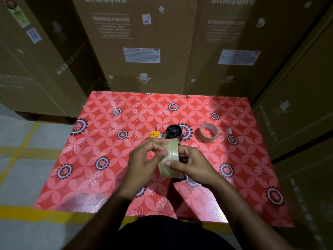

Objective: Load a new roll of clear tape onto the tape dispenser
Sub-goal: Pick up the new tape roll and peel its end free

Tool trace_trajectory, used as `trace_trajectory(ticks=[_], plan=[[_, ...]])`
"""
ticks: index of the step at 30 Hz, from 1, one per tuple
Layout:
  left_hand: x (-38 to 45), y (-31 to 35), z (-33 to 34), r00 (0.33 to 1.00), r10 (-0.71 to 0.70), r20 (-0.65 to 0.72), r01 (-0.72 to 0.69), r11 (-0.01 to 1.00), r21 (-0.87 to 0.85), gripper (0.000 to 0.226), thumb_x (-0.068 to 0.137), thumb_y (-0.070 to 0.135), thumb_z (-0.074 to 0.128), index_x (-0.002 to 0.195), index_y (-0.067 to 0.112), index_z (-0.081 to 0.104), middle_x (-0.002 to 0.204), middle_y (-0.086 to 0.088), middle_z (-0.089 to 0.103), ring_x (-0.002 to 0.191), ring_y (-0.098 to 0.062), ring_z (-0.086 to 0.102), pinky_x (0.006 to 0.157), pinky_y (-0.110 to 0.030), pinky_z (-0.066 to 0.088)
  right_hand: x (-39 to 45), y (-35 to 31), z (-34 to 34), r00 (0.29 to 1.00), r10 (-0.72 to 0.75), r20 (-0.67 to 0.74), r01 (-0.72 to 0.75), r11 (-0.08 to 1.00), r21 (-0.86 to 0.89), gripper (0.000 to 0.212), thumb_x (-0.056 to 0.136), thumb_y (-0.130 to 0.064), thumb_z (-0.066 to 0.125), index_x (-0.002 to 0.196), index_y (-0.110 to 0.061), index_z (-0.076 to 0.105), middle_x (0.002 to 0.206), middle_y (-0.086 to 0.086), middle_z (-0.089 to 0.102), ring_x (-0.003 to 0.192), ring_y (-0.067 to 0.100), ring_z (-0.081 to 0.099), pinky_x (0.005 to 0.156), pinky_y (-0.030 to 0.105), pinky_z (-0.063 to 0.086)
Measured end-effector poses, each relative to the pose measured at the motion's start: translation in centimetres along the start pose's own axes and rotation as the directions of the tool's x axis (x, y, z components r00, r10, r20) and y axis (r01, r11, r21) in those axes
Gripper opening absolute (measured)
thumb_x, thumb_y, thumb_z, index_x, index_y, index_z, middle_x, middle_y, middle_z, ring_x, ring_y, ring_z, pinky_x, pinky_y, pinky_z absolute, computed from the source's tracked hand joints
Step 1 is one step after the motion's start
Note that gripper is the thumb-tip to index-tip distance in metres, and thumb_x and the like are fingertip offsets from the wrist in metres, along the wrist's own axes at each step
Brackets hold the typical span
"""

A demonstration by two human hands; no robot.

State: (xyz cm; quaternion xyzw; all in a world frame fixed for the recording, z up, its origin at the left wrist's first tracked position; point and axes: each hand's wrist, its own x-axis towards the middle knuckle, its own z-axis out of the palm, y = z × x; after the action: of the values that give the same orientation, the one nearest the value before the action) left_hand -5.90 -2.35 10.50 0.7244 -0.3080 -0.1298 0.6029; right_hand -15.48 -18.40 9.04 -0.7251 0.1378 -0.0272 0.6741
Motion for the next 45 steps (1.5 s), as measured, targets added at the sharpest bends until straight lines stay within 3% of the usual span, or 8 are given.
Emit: trace_trajectory(ticks=[5, 9, 16, 23, 30, 34, 37, 45], plan=[[0.1, 0.0, 0.9, 0.988, -0.108, -0.113, 0.098, 0.991, -0.089, 0.013, 0.092, 0.037, 0.062, 0.083, 0.031, 0.07, 0.104, 0.006, 0.077, 0.102, -0.014, 0.072, 0.09, -0.039, 0.055, -0.4, -0.2, 0.2, 0.999, 0.035, 0.038, -0.038, 0.997, 0.069, 0.05, 0.081, -0.035, 0.077, 0.111, 0.004, 0.065, 0.108, 0.032, 0.068, 0.092, 0.036, 0.069, 0.084, 0.052, 0.054], [0.5, -0.1, 0.4, 0.975, -0.078, -0.208, 0.081, 0.997, 0.005, 0.024, 0.099, 0.04, 0.052, 0.087, 0.032, 0.072, 0.094, 0.011, 0.077, 0.091, -0.012, 0.072, 0.082, -0.034, 0.056, -1.0, 0.2, 0.5, 0.997, 0.057, 0.044, -0.059, 0.997, 0.051, 0.034, 0.084, -0.027, 0.074, 0.112, -0.008, 0.071, 0.106, 0.017, 0.076, 0.097, 0.03, 0.074, 0.087, 0.052, 0.058], [0.9, 0.3, 0.2, 0.977, -0.195, -0.089, 0.158, 0.937, -0.31, 0.031, 0.099, 0.043, 0.051, 0.103, 0.018, 0.069, 0.105, -0.003, 0.078, 0.098, -0.021, 0.074, 0.09, -0.034, 0.057, -1.0, -0.3, 0.5, 0.998, 0.032, -0.058, -0.03, 0.999, 0.038, 0.024, 0.078, -0.028, 0.073, 0.101, -0.022, 0.075, 0.097, 0.0, 0.079, 0.093, 0.017, 0.074, 0.082, 0.04, 0.056], [0.1, -1.1, -1.0, 0.975, -0.059, 0.213, 0.105, 0.972, -0.209, 0.068, 0.059, 0.037, 0.096, 0.119, 0.016, 0.074, 0.142, -0.001, 0.064, 0.135, -0.017, 0.057, 0.106, -0.028, 0.049, -1.0, -0.5, 0.9, 0.995, 0.021, -0.095, -0.012, 0.996, 0.093, 0.029, 0.078, -0.045, 0.075, 0.095, -0.022, 0.077, 0.09, 0.009, 0.076, 0.083, 0.019, 0.071, 0.074, 0.041, 0.053], [0.1, -0.3, -0.9, 0.993, -0.067, 0.095, 0.078, 0.991, -0.111, 0.014, 0.078, 0.023, 0.084, 0.09, 0.016, 0.082, 0.111, 0.004, 0.079, 0.112, -0.015, 0.071, 0.102, -0.043, 0.054, -1.0, -0.8, 0.8, 0.993, 0.012, -0.12, -0.008, 0.999, 0.031, 0.024, 0.094, -0.04, 0.071, 0.07, -0.036, 0.073, 0.064, -0.012, 0.065, 0.062, 0.007, 0.06, 0.062, 0.029, 0.042], [0.2, -0.6, -0.8, 0.992, -0.09, 0.092, 0.098, 0.991, -0.092, 0.007, 0.087, 0.017, 0.079, 0.089, 0.011, 0.077, 0.108, 0.002, 0.079, 0.109, -0.017, 0.072, 0.1, -0.042, 0.055, -1.0, -0.6, 0.5, 0.998, 0.009, -0.065, -0.008, 1.0, 0.014, 0.018, 0.088, -0.046, 0.075, 0.076, -0.033, 0.075, 0.068, -0.006, 0.07, 0.066, 0.007, 0.064, 0.064, 0.026, 0.046], [0.0, -0.6, -0.3, 0.993, -0.109, 0.039, 0.111, 0.992, -0.067, 0.022, 0.091, 0.036, 0.066, 0.093, 0.014, 0.07, 0.108, 0.001, 0.077, 0.105, -0.017, 0.071, 0.095, -0.04, 0.056, -1.1, -0.7, 0.7, 0.998, 0.0, -0.061, 0.001, 1.0, 0.026, 0.047, 0.074, -0.053, 0.08, 0.089, -0.009, 0.072, 0.086, 0.018, 0.072, 0.076, 0.029, 0.069, 0.07, 0.04, 0.05], [0.3, -0.7, 0.1, 0.99, -0.066, -0.124, 0.08, 0.991, 0.107, 0.012, 0.103, 0.021, 0.057, 0.094, 0.019, 0.065, 0.097, 0.009, 0.078, 0.097, -0.008, 0.073, 0.081, -0.027, 0.056, -1.1, 0.2, 0.8, 1.0, 0.025, 0.013, -0.026, 0.998, 0.052, 0.022, 0.087, -0.029, 0.075, 0.103, -0.014, 0.071, 0.09, 0.001, 0.072, 0.085, 0.015, 0.068, 0.076, 0.032, 0.052]])
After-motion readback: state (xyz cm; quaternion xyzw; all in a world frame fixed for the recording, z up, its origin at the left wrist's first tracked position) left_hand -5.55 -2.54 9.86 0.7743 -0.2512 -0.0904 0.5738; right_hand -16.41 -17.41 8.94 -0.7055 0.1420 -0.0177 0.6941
